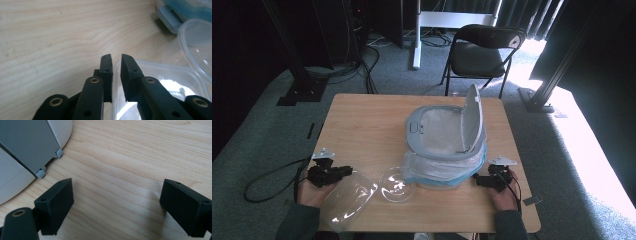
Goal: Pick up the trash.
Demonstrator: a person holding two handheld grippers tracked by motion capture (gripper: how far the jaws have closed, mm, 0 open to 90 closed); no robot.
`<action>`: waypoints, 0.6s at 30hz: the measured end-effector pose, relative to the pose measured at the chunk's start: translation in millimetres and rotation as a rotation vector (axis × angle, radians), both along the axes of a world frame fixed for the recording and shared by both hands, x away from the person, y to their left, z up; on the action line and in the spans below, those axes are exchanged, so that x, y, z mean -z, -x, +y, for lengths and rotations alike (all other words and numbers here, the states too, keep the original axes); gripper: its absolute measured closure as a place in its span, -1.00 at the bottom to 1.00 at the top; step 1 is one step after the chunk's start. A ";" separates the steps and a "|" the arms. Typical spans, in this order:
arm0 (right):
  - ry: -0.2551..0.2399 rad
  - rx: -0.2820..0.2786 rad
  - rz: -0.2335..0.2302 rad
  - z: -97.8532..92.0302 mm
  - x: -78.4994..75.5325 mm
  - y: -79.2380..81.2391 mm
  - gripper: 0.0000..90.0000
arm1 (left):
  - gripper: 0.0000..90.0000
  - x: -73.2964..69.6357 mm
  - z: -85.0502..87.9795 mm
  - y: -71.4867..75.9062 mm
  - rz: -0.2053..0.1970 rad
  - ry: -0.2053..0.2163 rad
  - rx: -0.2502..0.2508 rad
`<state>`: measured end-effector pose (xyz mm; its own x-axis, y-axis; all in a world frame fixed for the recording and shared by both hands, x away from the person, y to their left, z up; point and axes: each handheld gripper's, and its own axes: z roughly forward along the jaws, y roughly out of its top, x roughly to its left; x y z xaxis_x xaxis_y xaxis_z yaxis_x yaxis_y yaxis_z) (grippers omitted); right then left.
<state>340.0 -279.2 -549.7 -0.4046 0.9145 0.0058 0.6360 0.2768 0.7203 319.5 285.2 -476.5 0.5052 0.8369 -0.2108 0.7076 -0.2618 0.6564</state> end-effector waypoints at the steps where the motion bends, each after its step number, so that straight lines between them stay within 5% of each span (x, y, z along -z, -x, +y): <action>1: 0.000 0.000 0.000 0.0 0.0 0.0 -0.75 | 0.84 -0.3 -1.8 -1.6 -0.002 -0.011 -0.007; 6: 0.000 0.000 0.000 0.0 0.0 0.0 -0.75 | 0.89 -0.4 -7.0 -8.6 -0.004 -0.026 -0.011; 18: 0.000 0.000 0.000 0.0 0.0 0.0 -0.75 | 1.00 -2.9 1.2 -33.0 -0.035 0.020 -0.126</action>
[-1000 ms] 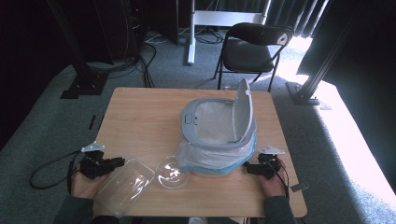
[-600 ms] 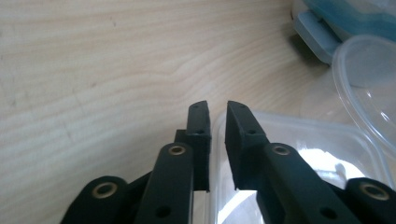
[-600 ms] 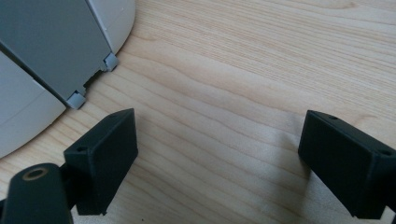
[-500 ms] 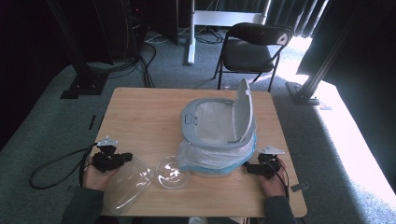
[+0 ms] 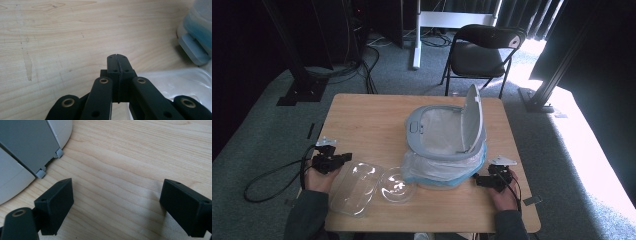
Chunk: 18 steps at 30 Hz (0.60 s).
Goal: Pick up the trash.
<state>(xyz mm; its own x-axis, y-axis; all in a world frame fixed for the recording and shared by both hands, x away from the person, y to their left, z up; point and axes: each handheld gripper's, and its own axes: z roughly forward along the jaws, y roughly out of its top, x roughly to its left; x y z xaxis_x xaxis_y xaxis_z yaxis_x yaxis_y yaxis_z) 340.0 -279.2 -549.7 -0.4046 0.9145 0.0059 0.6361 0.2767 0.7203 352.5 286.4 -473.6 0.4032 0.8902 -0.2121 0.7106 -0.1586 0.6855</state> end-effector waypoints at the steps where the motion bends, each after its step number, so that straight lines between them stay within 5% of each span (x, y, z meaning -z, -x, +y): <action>1: 0.000 0.000 0.000 0.0 0.0 0.0 -0.75 | 1.00 -0.4 -0.5 0.4 0.001 0.010 0.011; 7: 0.000 0.000 0.000 0.0 0.0 0.0 -0.75 | 0.79 -2.3 -5.2 11.9 0.011 0.029 0.071; 14: 0.000 0.000 0.000 0.0 0.0 0.0 -0.75 | 0.83 5.7 -0.8 19.9 0.029 -0.001 0.034; 18: 0.000 0.000 0.000 0.0 0.0 0.0 -0.75 | 0.87 9.9 3.0 21.2 0.021 0.026 0.020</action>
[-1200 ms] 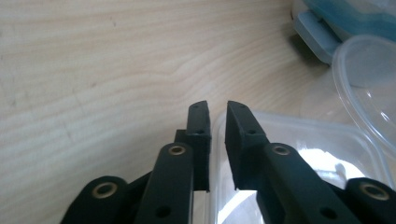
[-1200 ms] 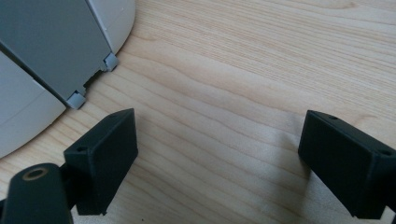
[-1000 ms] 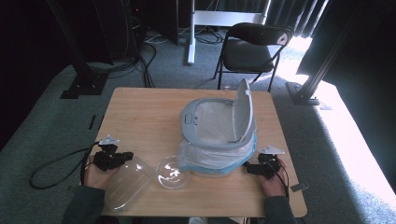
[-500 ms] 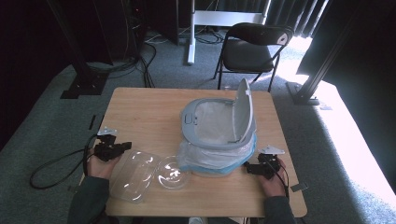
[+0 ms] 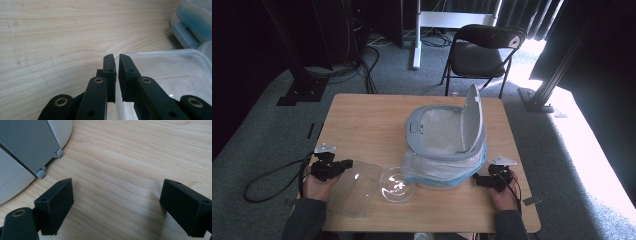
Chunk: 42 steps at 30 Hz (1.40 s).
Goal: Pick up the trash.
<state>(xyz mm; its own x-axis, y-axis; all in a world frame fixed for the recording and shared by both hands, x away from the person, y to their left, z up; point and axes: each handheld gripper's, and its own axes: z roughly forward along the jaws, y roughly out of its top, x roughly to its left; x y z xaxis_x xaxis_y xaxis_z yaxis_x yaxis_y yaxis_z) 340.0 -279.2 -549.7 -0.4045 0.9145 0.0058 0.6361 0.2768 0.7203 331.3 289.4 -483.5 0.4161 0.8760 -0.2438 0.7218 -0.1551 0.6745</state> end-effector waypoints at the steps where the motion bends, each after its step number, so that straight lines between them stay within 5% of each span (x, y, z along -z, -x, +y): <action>1: 0.000 0.000 0.000 0.0 0.0 0.0 -0.75 | 0.88 0.0 0.0 0.0 0.000 0.000 0.000; 2: 0.000 0.000 0.000 0.0 0.0 0.0 -0.75 | 0.89 5.2 -0.4 -2.1 0.015 -0.038 -0.018; 5: 0.000 0.000 0.000 0.0 0.0 0.0 -0.75 | 0.89 10.4 -0.9 -3.9 0.028 -0.045 -0.020; 24: 0.000 0.000 0.000 0.0 0.0 0.0 -0.75 | 0.75 25.1 -11.3 -31.3 0.011 -0.036 -0.091; 32: 0.000 0.000 0.000 0.0 0.0 0.0 -0.75 | 0.57 7.1 2.6 -17.7 -0.044 0.018 -0.119; 42: 0.000 0.000 0.000 0.0 0.0 0.0 -0.75 | 0.38 -37.8 -5.1 22.9 -0.159 -0.014 -0.079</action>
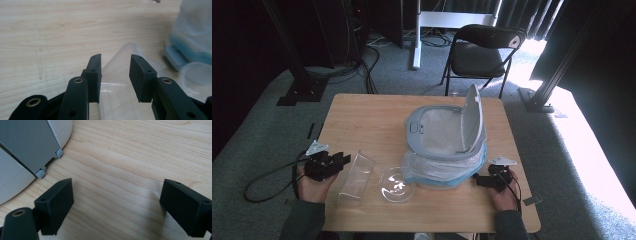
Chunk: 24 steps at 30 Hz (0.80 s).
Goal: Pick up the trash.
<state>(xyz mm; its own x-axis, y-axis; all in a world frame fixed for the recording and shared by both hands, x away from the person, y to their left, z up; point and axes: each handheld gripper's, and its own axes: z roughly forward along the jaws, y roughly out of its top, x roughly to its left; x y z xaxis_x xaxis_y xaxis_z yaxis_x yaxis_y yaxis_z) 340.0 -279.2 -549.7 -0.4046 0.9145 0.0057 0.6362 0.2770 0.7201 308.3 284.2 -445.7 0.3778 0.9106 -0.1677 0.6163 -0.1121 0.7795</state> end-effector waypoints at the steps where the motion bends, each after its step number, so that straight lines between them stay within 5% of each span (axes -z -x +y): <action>1: 0.000 0.000 0.000 0.0 0.0 0.0 -0.75 | 0.37 -2.6 -0.5 3.0 -0.008 0.001 0.002; 10: 0.000 0.000 0.000 0.0 0.0 0.0 -0.75 | 0.30 -13.8 -7.5 40.8 -0.052 -0.015 0.030; 13: 0.000 0.000 0.000 0.0 0.0 0.0 -0.75 | 0.29 -13.2 -11.2 60.2 -0.053 -0.029 0.047; 24: 0.000 0.000 0.000 0.0 0.0 0.0 -0.75 | 0.29 -8.6 -12.7 88.8 -0.028 -0.061 0.051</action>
